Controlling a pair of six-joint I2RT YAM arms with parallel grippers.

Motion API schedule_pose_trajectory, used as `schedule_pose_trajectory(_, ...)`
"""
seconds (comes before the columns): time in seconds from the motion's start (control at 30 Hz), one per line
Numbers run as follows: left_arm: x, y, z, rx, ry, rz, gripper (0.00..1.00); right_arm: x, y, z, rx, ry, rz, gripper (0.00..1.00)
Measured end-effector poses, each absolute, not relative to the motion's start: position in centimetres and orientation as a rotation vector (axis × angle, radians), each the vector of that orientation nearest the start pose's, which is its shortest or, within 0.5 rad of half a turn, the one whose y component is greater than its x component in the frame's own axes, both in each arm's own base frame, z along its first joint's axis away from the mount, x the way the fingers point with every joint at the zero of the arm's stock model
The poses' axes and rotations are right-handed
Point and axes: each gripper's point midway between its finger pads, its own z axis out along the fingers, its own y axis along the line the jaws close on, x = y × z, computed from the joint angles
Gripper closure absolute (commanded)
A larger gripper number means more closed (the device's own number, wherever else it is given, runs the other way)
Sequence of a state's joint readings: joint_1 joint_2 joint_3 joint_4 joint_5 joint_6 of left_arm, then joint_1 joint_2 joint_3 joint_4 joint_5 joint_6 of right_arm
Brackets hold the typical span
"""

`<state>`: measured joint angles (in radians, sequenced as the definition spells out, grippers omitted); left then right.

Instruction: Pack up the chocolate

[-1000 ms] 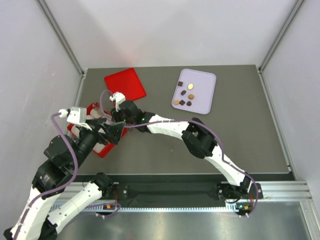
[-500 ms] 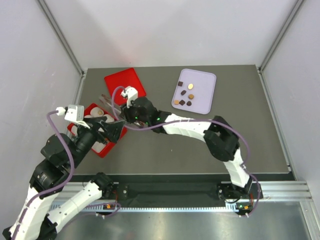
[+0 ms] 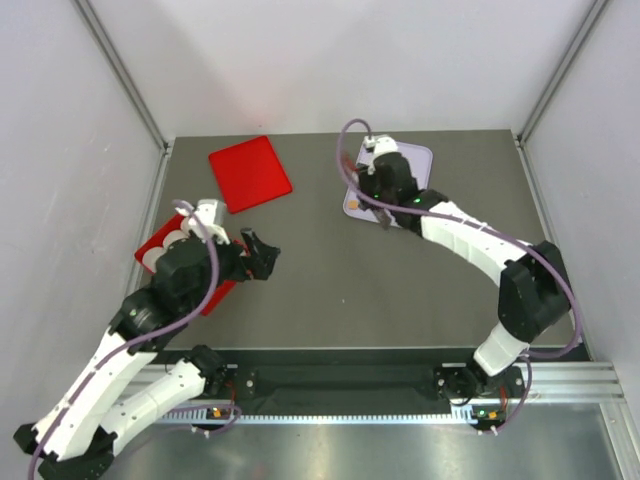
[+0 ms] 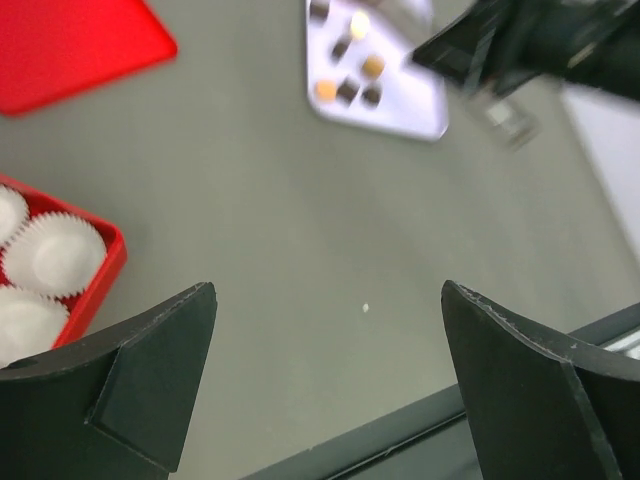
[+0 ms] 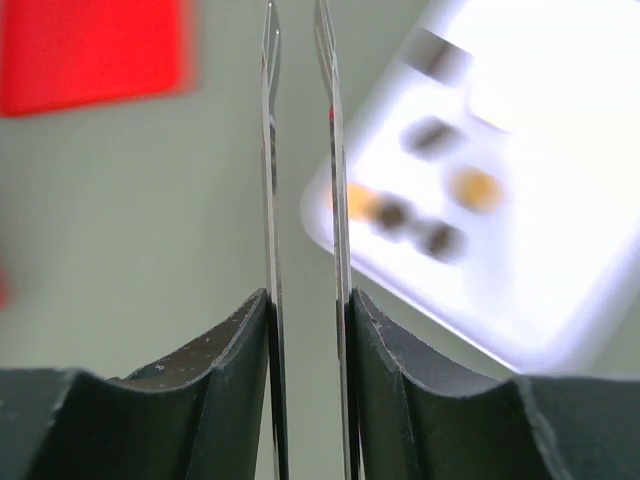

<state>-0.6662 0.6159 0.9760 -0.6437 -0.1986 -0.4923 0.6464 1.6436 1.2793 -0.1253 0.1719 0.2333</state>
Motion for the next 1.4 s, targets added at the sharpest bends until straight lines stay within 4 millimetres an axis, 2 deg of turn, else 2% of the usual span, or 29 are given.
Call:
schedule_pose_trajectory(0.1,20.6,-14.7,27.0,0.047,1.989,-0.587,0.01,41.2,22.8,17.6,-0.262,2.143,0.235,0.64)
schedule_pose_trajectory(0.23,21.1,-15.1,24.1,0.069,2.074,-0.543,0.01,40.6,19.4,15.7,-0.261,2.243,0.131,0.64)
schedule_pose_trajectory(0.5,21.7,-15.1,23.9,0.096,2.072,-0.504,0.01,40.2,15.8,13.9,-0.267,2.328,0.046,0.63)
schedule_pose_trajectory(0.67,21.7,-15.0,24.0,0.100,2.066,-0.499,0.01,40.2,15.0,12.0,-0.285,2.365,0.044,0.61)
schedule_pose_trajectory(0.9,22.0,-15.2,24.4,0.102,2.043,-0.507,0.01,40.1,15.4,9.0,-0.332,2.423,0.049,0.61)
schedule_pose_trajectory(1.07,22.1,-15.3,24.7,0.101,2.032,-0.512,0.01,40.2,15.5,8.0,-0.342,2.437,0.050,0.61)
schedule_pose_trajectory(1.4,22.1,-15.3,24.7,0.100,2.032,-0.513,0.01,40.8,15.8,7.7,-0.339,2.422,0.058,0.59)
